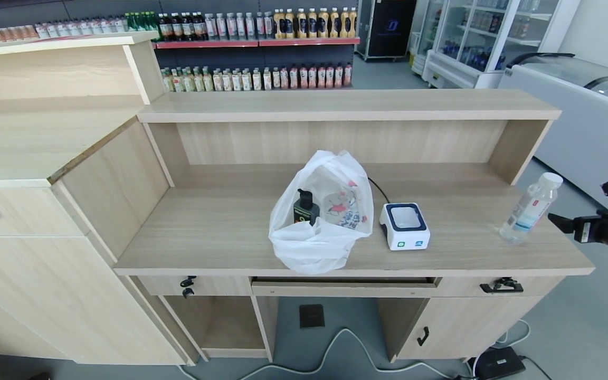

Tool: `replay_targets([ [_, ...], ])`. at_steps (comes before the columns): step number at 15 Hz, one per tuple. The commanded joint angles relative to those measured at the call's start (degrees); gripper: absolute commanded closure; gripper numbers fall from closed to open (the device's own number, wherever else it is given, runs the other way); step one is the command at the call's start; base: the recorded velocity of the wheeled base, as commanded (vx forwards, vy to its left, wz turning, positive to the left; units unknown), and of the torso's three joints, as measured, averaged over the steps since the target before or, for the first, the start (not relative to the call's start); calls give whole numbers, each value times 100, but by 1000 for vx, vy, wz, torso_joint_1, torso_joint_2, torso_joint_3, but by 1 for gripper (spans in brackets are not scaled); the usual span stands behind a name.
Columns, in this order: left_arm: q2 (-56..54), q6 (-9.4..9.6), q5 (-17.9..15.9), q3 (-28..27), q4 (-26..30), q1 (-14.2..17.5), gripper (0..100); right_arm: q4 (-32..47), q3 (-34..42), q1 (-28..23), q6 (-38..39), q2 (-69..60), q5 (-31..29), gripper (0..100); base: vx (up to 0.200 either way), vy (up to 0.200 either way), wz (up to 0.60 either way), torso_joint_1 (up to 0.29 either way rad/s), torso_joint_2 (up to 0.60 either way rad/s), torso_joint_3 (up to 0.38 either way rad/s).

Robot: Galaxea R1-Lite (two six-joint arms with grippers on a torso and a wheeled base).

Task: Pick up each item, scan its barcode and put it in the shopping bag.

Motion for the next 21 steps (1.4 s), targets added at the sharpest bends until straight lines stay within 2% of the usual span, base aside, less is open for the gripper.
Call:
replay_targets([
  [1,0,2,2,0,0,6,100,-90,-142,188,-12,294,-27,0,0,0,0,0,0,0],
  [12,0,2,2,0,0,6,100,-90,-880,355,-135,777,26,0,0,0,0,0,0,0],
  [21,0,2,2,0,0,6,100,-81,-1311,707,-144,1111,-45,0,0,0,0,0,0,0],
])
